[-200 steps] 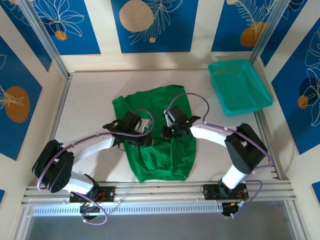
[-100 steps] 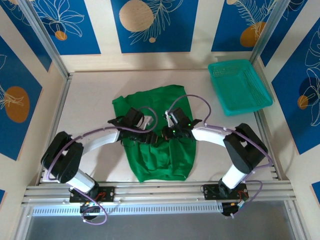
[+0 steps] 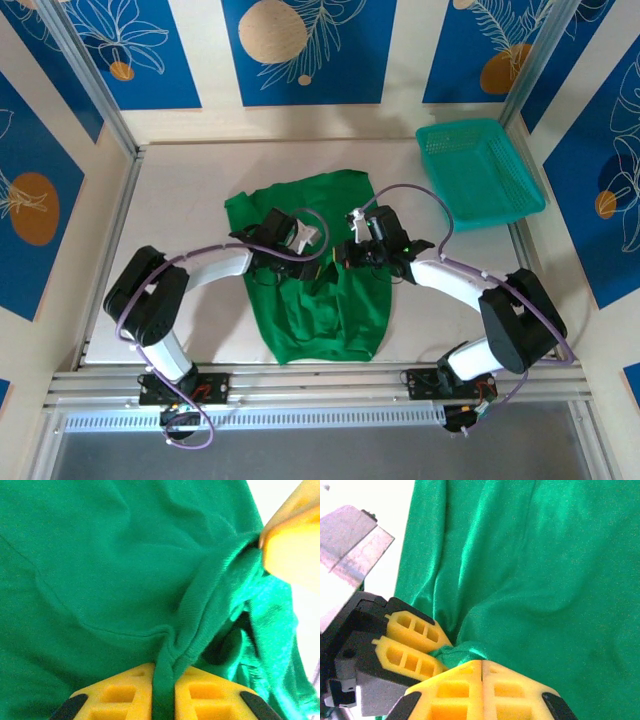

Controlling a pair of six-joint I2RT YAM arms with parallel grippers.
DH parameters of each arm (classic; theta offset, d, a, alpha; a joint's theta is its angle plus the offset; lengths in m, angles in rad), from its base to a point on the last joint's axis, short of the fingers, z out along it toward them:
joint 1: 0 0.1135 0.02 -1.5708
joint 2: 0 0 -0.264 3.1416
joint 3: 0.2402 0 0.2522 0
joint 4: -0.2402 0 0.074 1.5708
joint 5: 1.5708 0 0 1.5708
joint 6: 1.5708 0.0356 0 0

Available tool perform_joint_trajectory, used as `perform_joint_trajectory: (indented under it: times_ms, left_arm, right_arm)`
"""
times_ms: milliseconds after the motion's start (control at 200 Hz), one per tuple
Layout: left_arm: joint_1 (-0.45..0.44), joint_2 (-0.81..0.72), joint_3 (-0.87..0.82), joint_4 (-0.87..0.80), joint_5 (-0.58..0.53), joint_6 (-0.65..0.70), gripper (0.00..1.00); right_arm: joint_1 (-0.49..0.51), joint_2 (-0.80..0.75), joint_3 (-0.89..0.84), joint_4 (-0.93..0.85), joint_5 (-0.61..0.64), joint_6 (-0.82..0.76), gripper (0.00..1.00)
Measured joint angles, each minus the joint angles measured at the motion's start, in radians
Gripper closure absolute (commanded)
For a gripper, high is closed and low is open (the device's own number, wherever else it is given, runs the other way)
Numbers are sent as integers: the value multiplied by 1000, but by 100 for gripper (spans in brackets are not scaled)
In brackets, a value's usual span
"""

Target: Fold the inside-out t-shirt

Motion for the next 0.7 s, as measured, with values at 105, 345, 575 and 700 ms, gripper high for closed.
perform_joint_trajectory:
  times_ms: [105,345,575,700]
  left_arm:
    - [1,-42,-21,52,29,-17,100]
    - [24,-137,-64,180,150,-95,100]
    - [30,-137,-122,268,211,-184,100]
    - [30,-141,-130,267,208,-190,100]
  right_arm:
    - [-4,-5,0,-3,-48,3,100]
    - [4,-54,-2,-36,-21,-4,66]
    - [60,-224,-129,17,-22,4,60]
    - [144,-251,-166,32,10,20,62]
